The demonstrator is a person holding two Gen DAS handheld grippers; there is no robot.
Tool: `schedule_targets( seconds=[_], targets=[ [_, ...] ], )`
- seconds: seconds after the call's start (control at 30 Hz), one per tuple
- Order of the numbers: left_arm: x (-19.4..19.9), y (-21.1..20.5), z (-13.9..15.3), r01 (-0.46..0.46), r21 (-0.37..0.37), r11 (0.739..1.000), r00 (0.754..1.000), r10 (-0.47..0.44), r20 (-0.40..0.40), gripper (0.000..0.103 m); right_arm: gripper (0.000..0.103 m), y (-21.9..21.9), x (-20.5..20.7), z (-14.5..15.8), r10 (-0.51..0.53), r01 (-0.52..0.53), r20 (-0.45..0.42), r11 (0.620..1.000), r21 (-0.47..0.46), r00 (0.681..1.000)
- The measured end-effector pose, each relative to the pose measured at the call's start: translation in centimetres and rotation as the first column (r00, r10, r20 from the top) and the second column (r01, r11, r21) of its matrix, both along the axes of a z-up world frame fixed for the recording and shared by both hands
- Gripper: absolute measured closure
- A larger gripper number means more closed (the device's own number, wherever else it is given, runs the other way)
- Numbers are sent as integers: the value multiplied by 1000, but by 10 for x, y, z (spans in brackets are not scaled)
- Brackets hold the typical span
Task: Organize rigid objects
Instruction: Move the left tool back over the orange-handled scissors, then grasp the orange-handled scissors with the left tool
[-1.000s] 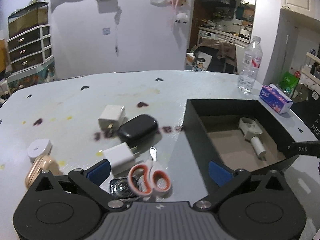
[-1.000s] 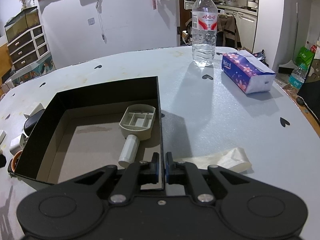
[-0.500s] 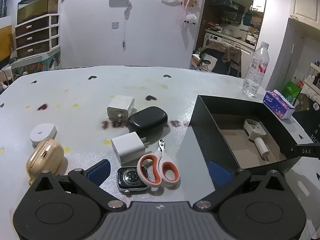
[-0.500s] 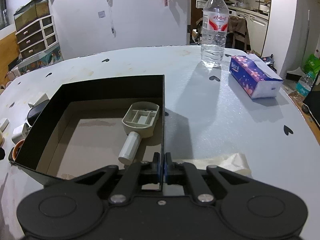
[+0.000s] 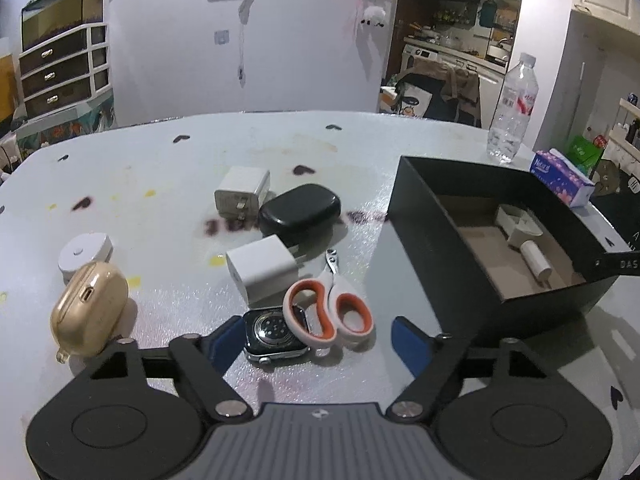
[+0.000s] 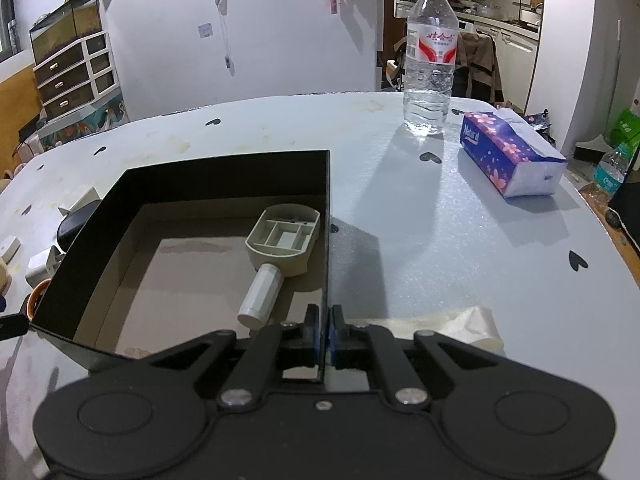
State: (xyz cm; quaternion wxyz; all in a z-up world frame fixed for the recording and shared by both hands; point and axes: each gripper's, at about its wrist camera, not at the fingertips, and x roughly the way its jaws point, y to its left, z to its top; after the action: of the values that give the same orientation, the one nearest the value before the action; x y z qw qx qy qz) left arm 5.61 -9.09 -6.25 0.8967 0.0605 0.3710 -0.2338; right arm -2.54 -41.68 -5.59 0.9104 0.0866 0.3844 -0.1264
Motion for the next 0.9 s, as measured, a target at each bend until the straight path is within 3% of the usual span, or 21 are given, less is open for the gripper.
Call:
schedule_targets(
  seconds=[0.27,0.43,0.73,0.87,0.9],
  targets=[
    [10,-13,-4,15,-9,1000,1000,-14,22,30,98,0,-1,1,5,-5,3,1000,-4,1000],
    [23,-30,-14,9,63,998,1000,-10,10,30,98,0,-1,1,5,-5,1,1000,-5,1000],
    [23,-48,-25,37,194,980,997,-50,62,27,98,1,-1,1,5,-5,2,1000,-5,1000],
    [26,-49,-25,56,177,983,997,-66,49,30,98,0,-1,1,4,-4,2,1000,-5,1000],
    [26,-48,-24,62,169,984,996,-71,47,37,98,0,-1,1,4,-4,2,1000,-4,1000]
  ],
)
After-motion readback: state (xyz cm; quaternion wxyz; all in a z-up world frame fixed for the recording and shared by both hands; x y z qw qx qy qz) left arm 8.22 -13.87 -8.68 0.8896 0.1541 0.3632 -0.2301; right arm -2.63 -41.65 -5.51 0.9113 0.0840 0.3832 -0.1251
